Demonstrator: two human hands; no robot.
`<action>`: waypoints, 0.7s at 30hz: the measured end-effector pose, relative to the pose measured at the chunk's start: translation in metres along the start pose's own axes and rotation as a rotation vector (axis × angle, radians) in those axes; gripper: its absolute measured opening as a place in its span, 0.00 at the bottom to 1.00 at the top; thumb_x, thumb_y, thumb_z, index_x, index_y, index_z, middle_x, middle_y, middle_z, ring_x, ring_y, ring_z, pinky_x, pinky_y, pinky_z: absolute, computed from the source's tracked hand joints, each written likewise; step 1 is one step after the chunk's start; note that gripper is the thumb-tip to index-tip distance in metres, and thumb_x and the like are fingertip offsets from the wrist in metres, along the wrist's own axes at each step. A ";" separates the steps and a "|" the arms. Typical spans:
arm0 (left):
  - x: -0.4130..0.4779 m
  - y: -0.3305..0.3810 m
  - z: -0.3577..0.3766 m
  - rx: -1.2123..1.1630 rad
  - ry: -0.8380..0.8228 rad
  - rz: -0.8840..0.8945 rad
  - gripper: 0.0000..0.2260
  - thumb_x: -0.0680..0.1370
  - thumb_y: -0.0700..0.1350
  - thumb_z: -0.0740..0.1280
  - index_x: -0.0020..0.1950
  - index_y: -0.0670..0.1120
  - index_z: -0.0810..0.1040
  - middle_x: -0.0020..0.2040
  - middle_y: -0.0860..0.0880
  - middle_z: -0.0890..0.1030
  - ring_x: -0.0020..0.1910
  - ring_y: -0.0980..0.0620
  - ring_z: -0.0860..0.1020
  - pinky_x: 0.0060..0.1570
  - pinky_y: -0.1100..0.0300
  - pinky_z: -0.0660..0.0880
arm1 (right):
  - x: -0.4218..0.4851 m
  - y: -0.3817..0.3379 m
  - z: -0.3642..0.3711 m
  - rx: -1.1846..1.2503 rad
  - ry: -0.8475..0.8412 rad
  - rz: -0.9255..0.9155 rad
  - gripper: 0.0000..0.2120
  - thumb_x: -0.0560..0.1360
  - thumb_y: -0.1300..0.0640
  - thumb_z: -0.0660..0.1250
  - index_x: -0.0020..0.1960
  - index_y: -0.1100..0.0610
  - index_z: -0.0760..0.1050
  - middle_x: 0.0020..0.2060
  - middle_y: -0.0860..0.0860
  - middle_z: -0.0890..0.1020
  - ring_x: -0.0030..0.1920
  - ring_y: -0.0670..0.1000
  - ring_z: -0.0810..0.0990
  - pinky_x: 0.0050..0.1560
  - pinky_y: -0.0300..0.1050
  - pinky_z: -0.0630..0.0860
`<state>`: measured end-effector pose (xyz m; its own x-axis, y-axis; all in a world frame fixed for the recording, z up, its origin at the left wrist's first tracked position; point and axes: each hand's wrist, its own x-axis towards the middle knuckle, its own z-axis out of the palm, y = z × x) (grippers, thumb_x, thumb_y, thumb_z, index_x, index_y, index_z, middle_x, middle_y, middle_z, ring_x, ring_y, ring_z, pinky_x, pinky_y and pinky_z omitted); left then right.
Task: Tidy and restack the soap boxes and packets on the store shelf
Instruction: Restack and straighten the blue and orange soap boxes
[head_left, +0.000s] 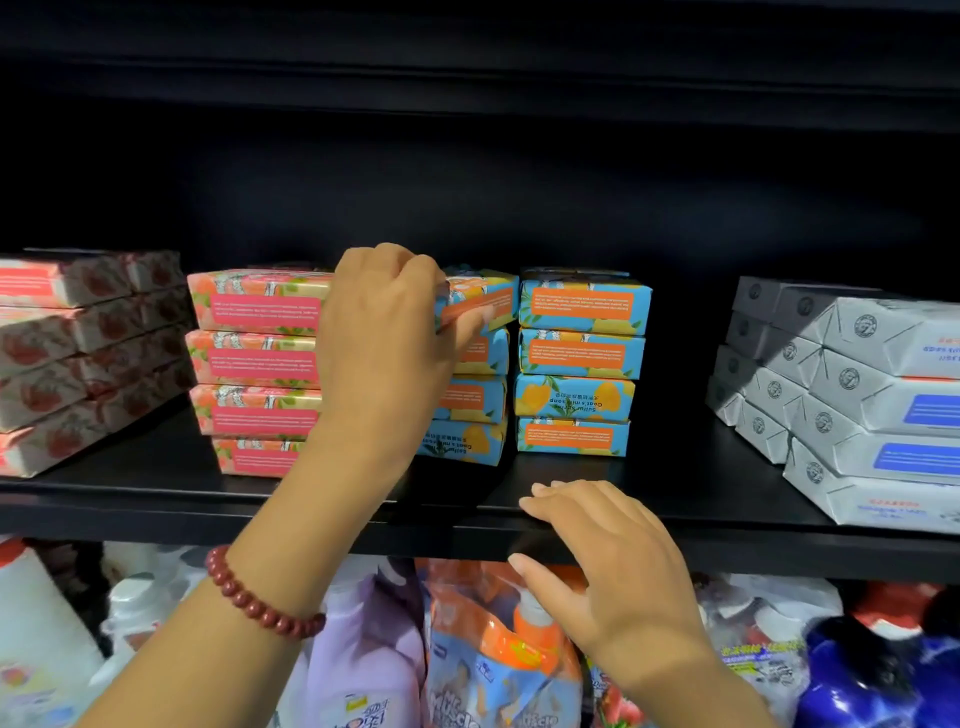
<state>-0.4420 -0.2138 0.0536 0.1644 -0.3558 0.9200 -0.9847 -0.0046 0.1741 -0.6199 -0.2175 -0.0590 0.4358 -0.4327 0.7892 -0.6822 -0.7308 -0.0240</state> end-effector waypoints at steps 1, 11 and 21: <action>0.003 0.000 -0.001 0.009 -0.012 0.021 0.18 0.73 0.55 0.70 0.52 0.41 0.80 0.49 0.44 0.79 0.52 0.45 0.73 0.46 0.58 0.67 | 0.000 0.000 0.000 -0.005 0.001 -0.005 0.17 0.62 0.46 0.73 0.48 0.52 0.82 0.46 0.45 0.83 0.47 0.48 0.82 0.48 0.47 0.78; 0.023 -0.007 -0.001 -0.029 -0.168 0.083 0.10 0.77 0.38 0.66 0.57 0.45 0.80 0.50 0.45 0.82 0.52 0.44 0.77 0.48 0.50 0.73 | -0.002 0.001 0.001 -0.030 -0.015 -0.029 0.22 0.57 0.48 0.81 0.49 0.51 0.81 0.46 0.44 0.83 0.47 0.46 0.82 0.48 0.45 0.78; 0.020 -0.009 0.003 -0.025 -0.168 0.068 0.17 0.73 0.30 0.65 0.60 0.43 0.78 0.51 0.43 0.81 0.52 0.42 0.77 0.46 0.51 0.73 | -0.002 0.000 0.001 -0.003 -0.013 -0.004 0.17 0.63 0.46 0.73 0.49 0.51 0.81 0.46 0.43 0.82 0.48 0.46 0.82 0.49 0.46 0.78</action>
<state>-0.4301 -0.2237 0.0691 0.0837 -0.5057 0.8586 -0.9911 0.0475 0.1246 -0.6202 -0.2167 -0.0610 0.4466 -0.4365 0.7811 -0.6821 -0.7310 -0.0184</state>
